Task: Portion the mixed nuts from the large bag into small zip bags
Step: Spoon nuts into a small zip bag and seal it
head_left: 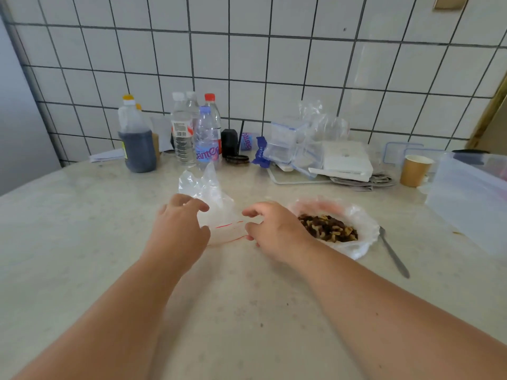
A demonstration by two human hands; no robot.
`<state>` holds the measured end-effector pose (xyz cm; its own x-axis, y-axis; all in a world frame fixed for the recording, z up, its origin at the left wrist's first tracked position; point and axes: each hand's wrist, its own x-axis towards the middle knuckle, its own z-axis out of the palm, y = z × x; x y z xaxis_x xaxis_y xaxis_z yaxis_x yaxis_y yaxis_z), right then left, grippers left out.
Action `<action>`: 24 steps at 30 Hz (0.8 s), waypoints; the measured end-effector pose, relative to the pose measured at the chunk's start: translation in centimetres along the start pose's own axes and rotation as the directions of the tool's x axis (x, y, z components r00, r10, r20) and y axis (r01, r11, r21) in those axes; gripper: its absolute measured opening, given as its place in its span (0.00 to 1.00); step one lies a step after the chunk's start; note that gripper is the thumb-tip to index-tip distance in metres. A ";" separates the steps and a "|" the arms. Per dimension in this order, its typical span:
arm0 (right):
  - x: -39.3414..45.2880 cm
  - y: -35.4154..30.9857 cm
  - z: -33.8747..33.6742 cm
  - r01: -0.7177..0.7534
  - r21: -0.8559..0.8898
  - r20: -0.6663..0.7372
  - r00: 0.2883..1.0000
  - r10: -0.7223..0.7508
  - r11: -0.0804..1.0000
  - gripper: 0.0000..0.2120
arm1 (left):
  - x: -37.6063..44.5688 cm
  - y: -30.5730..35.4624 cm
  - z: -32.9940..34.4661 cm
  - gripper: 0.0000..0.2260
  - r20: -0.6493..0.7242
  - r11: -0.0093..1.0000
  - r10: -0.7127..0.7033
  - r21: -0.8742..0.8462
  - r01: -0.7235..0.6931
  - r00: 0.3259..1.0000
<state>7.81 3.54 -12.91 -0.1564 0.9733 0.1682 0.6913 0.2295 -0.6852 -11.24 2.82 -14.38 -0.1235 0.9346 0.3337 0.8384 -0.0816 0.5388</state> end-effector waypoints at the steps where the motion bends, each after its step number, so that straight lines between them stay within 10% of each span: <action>1: 0.4 -0.3 0.5 -0.004 -0.010 -0.003 1.000 0.004 1.000 0.16 | -0.1 -0.6 0.2 0.18 0.016 1.000 -0.002 -0.012 0.002 1.000; 10: 2.4 -0.1 2.8 -0.104 -0.067 -0.068 0.993 0.099 0.992 0.10 | 1.0 -2.5 1.0 0.12 0.063 0.998 -0.052 0.023 0.051 0.997; 18: 2.7 -1.1 2.2 -0.058 0.010 -0.223 0.973 0.059 0.998 0.01 | 0.0 -0.9 0.2 0.05 -0.194 0.995 0.024 -0.092 -0.043 0.981; 24: 1.4 -2.3 0.8 0.052 0.125 -0.294 0.956 -0.013 0.991 0.12 | -1.2 1.3 -0.6 0.02 -0.359 0.980 0.194 0.022 -0.199 0.913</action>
<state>5.47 4.40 -11.69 0.0491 0.9245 0.3781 0.5887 0.2790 -0.7587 -10.27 1.38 -13.62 -0.1406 0.7134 0.6865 0.8578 -0.2584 0.4443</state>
